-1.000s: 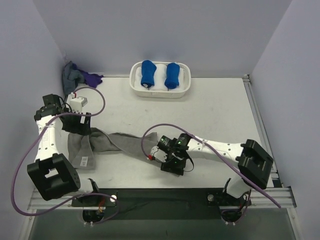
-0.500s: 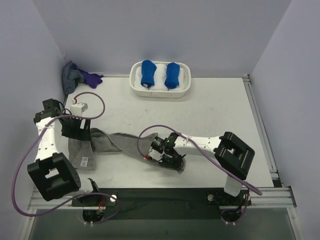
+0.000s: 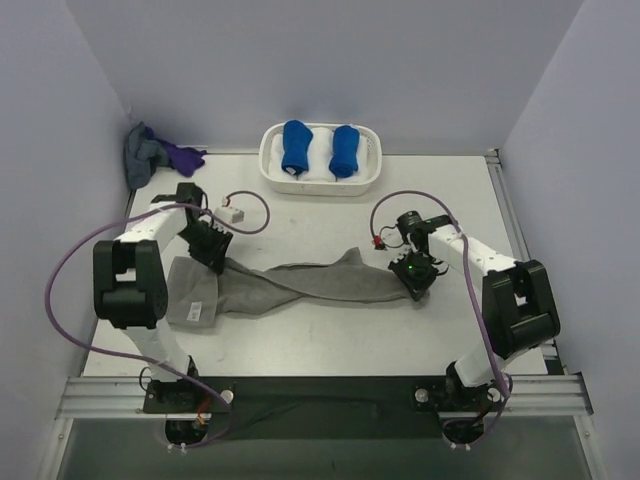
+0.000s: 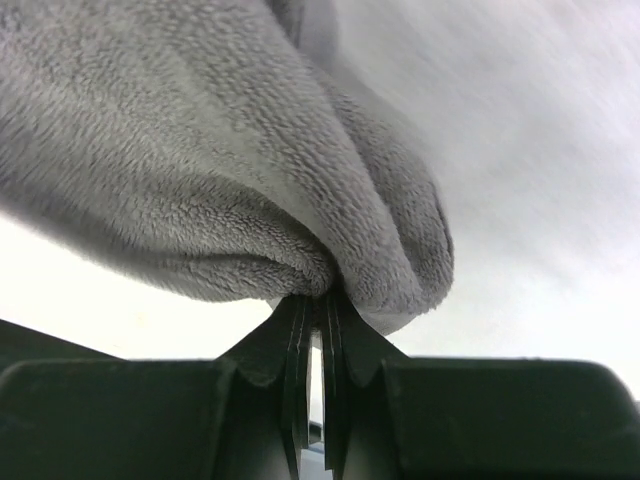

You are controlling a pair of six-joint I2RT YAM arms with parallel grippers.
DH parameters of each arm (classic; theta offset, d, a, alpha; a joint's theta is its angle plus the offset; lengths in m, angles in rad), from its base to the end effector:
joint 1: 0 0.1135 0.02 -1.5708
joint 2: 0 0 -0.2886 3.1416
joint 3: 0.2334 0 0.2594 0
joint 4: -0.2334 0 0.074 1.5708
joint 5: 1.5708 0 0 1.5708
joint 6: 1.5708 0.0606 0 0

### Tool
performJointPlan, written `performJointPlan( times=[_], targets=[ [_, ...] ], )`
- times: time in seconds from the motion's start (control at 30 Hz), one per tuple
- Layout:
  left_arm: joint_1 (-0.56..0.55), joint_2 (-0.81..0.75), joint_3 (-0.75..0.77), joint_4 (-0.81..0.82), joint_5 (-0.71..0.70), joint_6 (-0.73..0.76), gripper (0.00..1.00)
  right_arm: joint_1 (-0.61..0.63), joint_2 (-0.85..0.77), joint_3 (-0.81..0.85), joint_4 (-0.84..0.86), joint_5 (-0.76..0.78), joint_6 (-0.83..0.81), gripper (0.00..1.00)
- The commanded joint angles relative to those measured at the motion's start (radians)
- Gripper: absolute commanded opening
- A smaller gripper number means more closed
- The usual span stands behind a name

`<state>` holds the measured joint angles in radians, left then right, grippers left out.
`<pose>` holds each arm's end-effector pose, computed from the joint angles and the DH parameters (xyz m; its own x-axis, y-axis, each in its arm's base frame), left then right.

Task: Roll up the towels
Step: Flatten the towel

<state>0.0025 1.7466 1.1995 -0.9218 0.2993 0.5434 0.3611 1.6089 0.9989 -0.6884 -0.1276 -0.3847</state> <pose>0.3307 -0.0170 0.1864 -0.8372 0.4920 -0.2387 0.5380 0.8192 -0.1985 0.2857 0.1161 0.1773 -0.6916 -0.6591 -0.2954 -0.6926 0.7212 0.0126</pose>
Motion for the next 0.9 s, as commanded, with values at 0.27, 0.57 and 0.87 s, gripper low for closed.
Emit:
performJointPlan(
  times=[0.27,0.57,0.87],
  targets=[
    [0.057,-0.045,0.25,-0.058,0.127,0.09,0.79,-0.129,-0.055,0.024,-0.108,-0.084,-0.036,0.0],
    [-0.031,-0.413,-0.195,-0.127,0.025,0.305,0.79,-0.136,-0.084,0.029,-0.129,-0.104,-0.013,0.0],
    [-0.246,-0.417,-0.36,0.08,-0.112,0.207,0.76,-0.159,-0.092,0.04,-0.16,-0.102,-0.008,0.0]
  ],
)
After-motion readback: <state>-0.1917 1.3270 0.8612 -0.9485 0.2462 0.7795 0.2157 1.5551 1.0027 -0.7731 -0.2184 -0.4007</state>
